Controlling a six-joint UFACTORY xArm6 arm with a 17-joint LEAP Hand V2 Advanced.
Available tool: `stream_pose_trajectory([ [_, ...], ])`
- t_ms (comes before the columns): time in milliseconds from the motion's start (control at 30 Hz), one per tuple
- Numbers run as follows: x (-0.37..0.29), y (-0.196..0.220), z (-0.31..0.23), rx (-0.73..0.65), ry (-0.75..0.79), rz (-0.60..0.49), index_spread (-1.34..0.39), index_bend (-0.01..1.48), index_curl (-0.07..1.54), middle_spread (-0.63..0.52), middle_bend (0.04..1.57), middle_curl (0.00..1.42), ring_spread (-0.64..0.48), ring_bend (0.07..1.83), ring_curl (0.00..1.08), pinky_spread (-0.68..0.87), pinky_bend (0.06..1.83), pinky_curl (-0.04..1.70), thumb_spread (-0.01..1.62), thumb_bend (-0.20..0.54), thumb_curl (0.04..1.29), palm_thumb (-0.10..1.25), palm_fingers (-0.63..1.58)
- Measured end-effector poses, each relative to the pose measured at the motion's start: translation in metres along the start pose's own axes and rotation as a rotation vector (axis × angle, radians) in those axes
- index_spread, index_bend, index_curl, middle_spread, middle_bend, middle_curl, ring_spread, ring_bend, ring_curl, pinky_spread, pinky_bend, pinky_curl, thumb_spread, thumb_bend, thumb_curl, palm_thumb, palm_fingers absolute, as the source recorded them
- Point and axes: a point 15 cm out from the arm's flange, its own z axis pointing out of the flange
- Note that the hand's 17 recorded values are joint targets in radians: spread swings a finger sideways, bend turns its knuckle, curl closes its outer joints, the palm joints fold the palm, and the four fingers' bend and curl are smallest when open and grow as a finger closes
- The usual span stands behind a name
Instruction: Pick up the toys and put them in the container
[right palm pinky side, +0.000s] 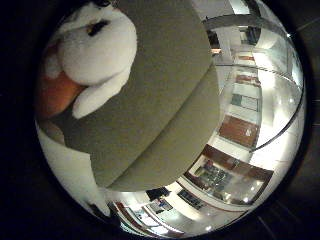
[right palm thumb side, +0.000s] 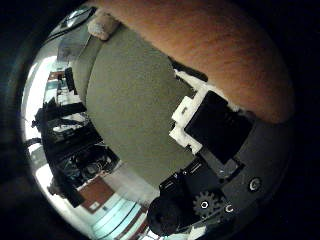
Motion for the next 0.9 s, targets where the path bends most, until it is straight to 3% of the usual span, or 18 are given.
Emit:
stream_pose_trajectory([
  [400,0.049,0.019,-0.09,0.019,0.082,0.052,-0.26,1.1,0.94,-0.15,1.31,0.85,-0.28,1.28,0.89,-0.18,1.53,0.65,1.12,-0.011,0.54,1.05,1.08],
  [900,-0.025,0.009,-0.259,0.113,0.028,0.067,-0.23,1.12,0.91,-0.14,1.34,0.82,-0.29,1.24,0.96,-0.19,1.46,0.75,1.09,-0.012,0.61,1.04,1.09],
])
